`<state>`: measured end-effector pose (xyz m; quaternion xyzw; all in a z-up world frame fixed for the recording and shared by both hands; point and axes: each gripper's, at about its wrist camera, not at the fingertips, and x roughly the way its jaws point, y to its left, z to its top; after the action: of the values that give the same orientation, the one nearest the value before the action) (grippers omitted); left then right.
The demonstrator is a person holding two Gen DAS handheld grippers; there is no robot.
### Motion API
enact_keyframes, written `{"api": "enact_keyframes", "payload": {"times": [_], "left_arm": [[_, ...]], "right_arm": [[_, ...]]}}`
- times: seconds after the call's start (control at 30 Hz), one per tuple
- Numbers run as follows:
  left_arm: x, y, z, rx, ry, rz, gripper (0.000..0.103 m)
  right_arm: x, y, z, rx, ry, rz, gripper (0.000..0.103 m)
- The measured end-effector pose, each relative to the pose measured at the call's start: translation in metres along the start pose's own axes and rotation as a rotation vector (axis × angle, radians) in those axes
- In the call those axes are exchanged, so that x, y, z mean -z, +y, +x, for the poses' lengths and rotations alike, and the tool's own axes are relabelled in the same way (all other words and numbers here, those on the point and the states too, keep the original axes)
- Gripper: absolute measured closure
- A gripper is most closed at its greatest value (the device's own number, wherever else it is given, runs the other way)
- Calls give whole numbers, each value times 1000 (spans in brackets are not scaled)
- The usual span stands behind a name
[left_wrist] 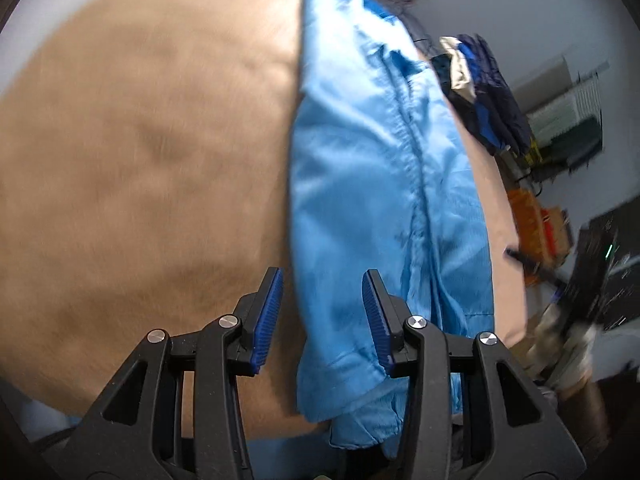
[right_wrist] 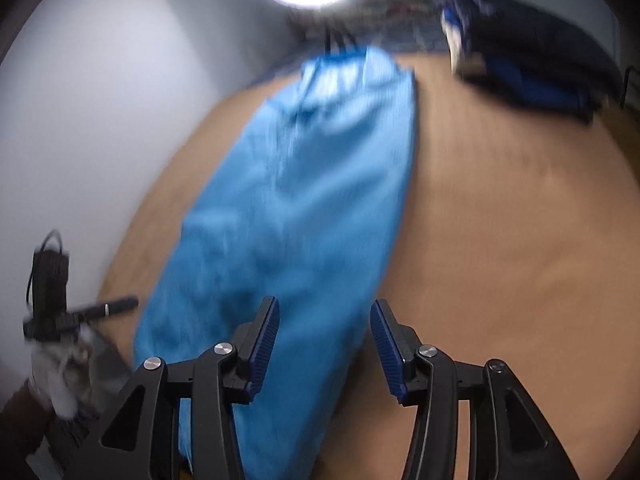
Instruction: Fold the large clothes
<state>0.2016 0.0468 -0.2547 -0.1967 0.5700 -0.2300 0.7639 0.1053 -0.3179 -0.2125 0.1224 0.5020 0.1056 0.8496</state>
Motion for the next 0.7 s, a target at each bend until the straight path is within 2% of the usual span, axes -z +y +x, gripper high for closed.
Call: {"api": "enact_keyframes", "payload": {"times": [0.1,0.23,0.3,0.33,0.37,0.43,0.47,0.53,0.6,0.7], "left_arm": [[6,14,13,93,54,-91,61],[11,26,19,169,54,-170,61],[14,26,23,233,74,-193,73],[16,25,26,249,86,-203,84],[19,23,29,251,93,-202,90],[24,16,28,230,87,-170,97],[25,11,26,225,78,-153,97],[28,2,15,224,49,-117,97],[28,-3,9,204,24,-95,97],[29,2,18,175,38,-113,96]], "right_arm": [[30,-8,12,-44,46,60,53],[54,-21,21,-154,64,150,51],[62,-27,25,-229,68,187,51],[67,-28,27,-257,72,199,52],[70,-28,29,-278,77,205,52],[76,-28,35,-320,82,211,54],[80,-28,37,-331,81,216,55],[81,-25,40,-347,95,214,84],[78,-22,38,-331,107,186,94],[77,-22,36,-321,110,166,95]]}}
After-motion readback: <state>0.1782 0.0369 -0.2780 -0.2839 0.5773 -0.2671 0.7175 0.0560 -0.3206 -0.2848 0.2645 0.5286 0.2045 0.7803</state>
